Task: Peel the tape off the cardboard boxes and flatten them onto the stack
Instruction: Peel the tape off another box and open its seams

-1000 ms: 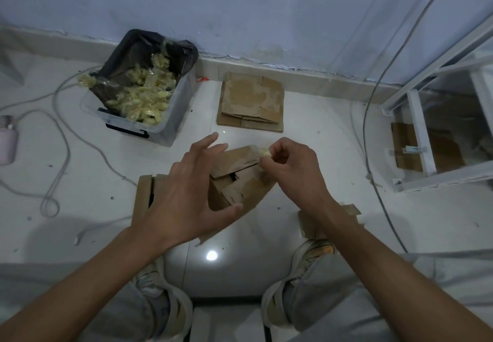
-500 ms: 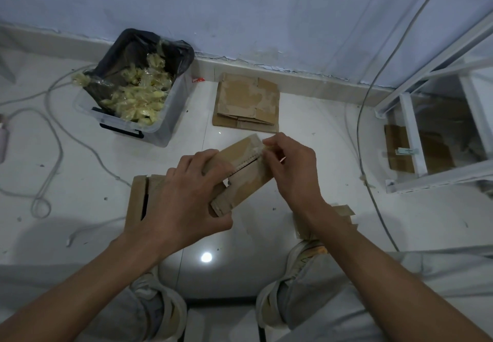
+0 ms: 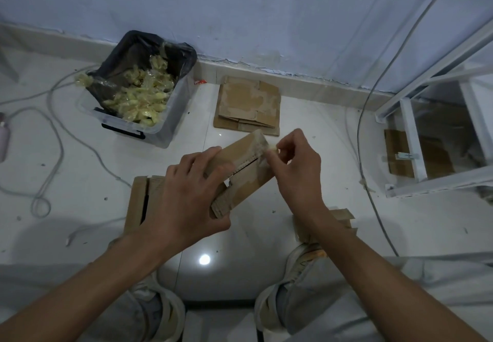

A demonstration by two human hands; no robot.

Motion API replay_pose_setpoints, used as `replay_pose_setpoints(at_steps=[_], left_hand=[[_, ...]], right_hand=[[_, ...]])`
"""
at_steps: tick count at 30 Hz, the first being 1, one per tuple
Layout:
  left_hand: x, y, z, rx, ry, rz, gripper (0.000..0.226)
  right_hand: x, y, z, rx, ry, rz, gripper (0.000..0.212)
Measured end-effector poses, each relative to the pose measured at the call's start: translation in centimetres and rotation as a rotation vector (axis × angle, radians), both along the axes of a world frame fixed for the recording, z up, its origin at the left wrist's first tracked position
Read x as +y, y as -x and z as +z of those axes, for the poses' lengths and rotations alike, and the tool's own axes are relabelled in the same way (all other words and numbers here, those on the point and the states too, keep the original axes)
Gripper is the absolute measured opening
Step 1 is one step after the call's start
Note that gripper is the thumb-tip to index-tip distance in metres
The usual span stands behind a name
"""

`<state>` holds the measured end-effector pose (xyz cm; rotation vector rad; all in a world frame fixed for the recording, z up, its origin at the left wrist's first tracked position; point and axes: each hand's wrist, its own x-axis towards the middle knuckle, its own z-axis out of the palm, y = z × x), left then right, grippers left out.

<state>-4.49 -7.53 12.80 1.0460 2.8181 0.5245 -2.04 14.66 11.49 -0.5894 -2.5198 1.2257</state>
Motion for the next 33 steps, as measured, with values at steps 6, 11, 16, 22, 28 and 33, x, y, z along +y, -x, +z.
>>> replay_pose_setpoints(at_steps=[6, 11, 16, 22, 28, 33], left_hand=[[-0.3, 0.4, 0.1, 0.051, -0.007, 0.01, 0.081], [-0.4, 0.4, -0.2, 0.077, -0.018, -0.005, 0.082], [-0.6, 0.3, -0.7, 0.063, 0.024, -0.046, 0.093], [-0.5, 0.8, -0.3, 0.068, -0.051, -0.059, 0.089], [-0.8, 1.0, -0.4, 0.053, -0.039, -0.037, 0.095], [-0.9, 1.0, -0.6, 0.055, -0.013, -0.033, 0.097]], right_hand=[[-1.5, -0.6, -1.1, 0.122, -0.17, 0.343, 0.008], [-1.5, -0.3, -0.3, 0.019, 0.04, 0.172, 0.016], [-1.7, -0.6, -0.3, -0.162, 0.119, 0.189, 0.01], [1.6, 0.7, 0.8, -0.138, -0.231, 0.095, 0.016], [0.5, -0.1, 0.6, -0.009, -0.577, 0.222, 0.011], [-0.1, -0.2, -0.2, -0.067, -0.27, 0.206, 0.011]])
